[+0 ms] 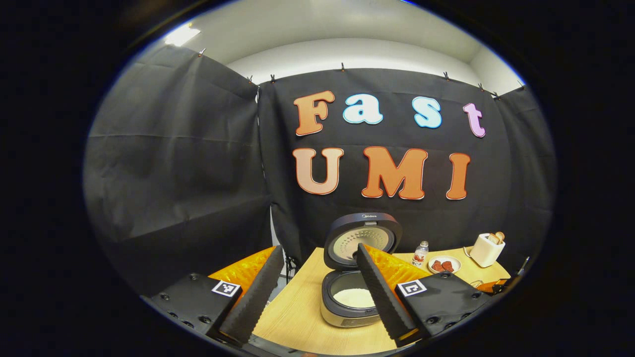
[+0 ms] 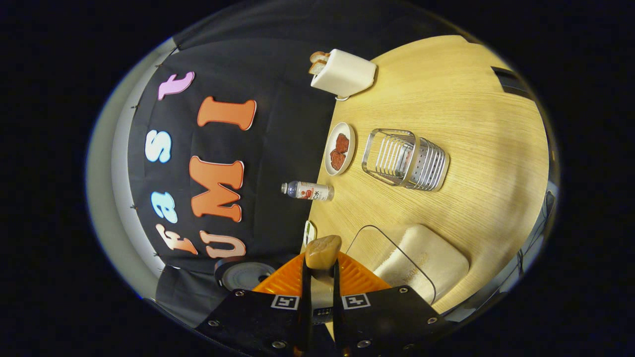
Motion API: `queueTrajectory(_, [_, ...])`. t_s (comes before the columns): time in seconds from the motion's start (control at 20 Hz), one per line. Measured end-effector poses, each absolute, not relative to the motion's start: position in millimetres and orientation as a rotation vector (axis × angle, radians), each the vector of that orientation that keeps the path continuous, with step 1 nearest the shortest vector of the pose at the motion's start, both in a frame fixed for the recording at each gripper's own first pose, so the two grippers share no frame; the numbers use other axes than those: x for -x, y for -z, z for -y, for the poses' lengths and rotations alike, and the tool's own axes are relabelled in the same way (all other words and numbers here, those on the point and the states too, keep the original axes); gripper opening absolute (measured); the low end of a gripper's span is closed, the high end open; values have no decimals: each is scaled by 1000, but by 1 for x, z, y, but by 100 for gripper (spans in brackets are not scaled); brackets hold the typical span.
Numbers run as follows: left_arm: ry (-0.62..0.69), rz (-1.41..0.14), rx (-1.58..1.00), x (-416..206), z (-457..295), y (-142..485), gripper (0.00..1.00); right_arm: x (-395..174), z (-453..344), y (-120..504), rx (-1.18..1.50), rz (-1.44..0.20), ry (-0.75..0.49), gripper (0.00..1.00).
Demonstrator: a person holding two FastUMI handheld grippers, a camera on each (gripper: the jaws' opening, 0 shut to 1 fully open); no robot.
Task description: Close the left gripper, press the button to open the rice cooker; take a wooden spoon from the chopstick holder with the right hand, scoop a spoonful of rice and pour it into the rice cooker, then put the wooden spoon back into the chopstick holder.
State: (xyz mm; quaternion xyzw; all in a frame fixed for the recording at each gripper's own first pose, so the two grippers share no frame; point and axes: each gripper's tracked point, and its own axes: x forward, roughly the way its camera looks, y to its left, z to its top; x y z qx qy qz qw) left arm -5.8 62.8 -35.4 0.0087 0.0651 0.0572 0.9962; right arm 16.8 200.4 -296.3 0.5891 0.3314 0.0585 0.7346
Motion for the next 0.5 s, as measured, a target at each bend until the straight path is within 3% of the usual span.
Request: queueTrajectory(0.5, [-82, -124, -21, -3, -50, 34, 97, -34, -207, 231, -1400, -680, -181, 17])
